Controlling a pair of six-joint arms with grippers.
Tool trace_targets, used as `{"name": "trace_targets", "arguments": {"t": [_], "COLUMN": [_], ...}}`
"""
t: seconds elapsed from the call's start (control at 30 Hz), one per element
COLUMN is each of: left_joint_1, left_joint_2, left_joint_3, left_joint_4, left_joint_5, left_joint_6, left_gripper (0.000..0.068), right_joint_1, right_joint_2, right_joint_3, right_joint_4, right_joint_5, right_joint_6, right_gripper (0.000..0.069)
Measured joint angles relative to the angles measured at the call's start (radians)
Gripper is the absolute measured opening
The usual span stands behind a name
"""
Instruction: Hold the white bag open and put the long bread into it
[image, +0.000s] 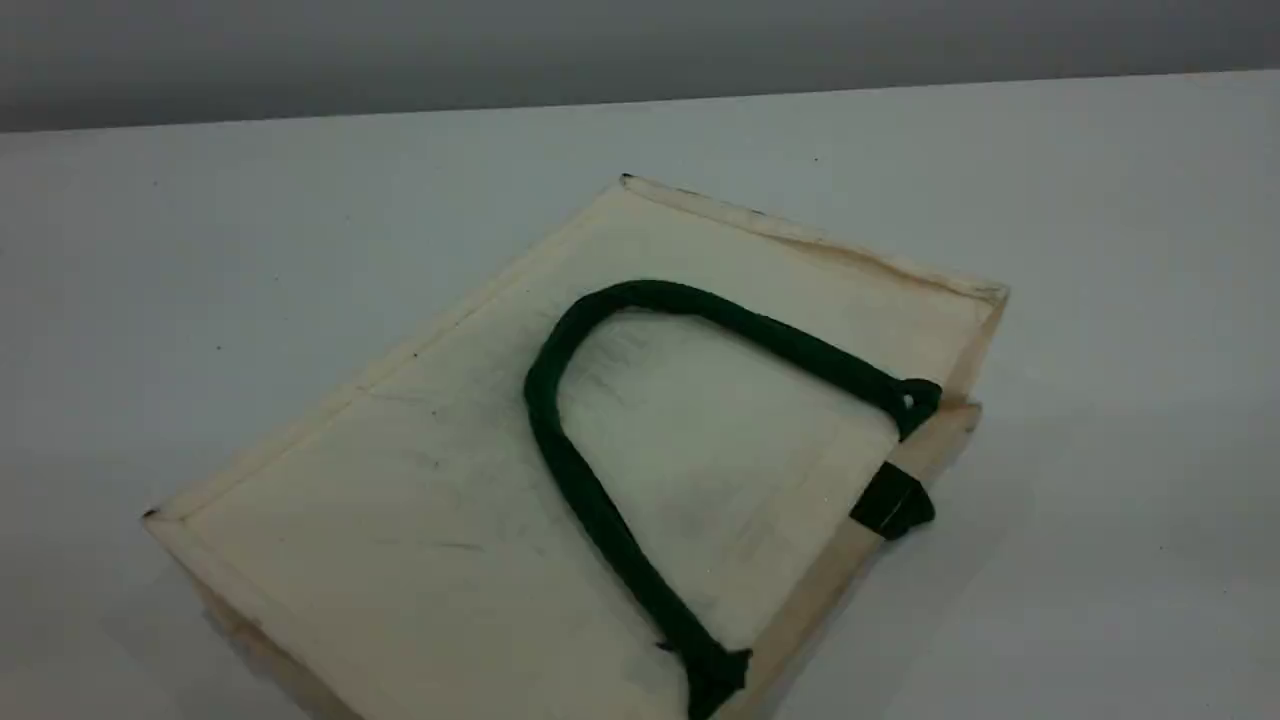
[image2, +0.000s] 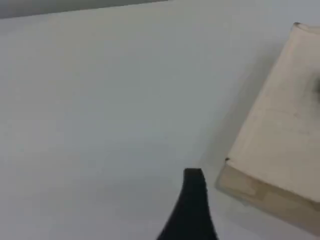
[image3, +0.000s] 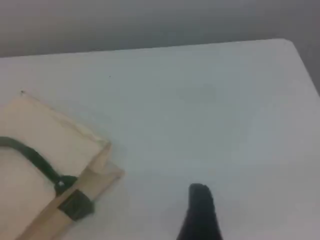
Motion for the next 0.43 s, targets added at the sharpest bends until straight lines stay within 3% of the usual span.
{"name": "trace_targets", "arguments": {"t": [0.07,0.43], "left_joint_1": [-0.024,-0.025], "left_joint_2": [0.0,0.001], "left_joint_3": [0.0,0.0], "left_joint_4": [0.0,0.0], "left_joint_5": [0.0,0.0], "left_joint_6": [0.0,0.0], "left_gripper": [0.0568,0.0568], "right_joint_1": [0.0,0.0], "right_joint_2": [0.0,0.0], "right_joint_3": [0.0,0.0], "right_joint_4": [0.0,0.0], "right_joint_5": [0.0,0.0], "right_joint_6": [0.0,0.0], "right_gripper": [0.0496,0.0496]}}
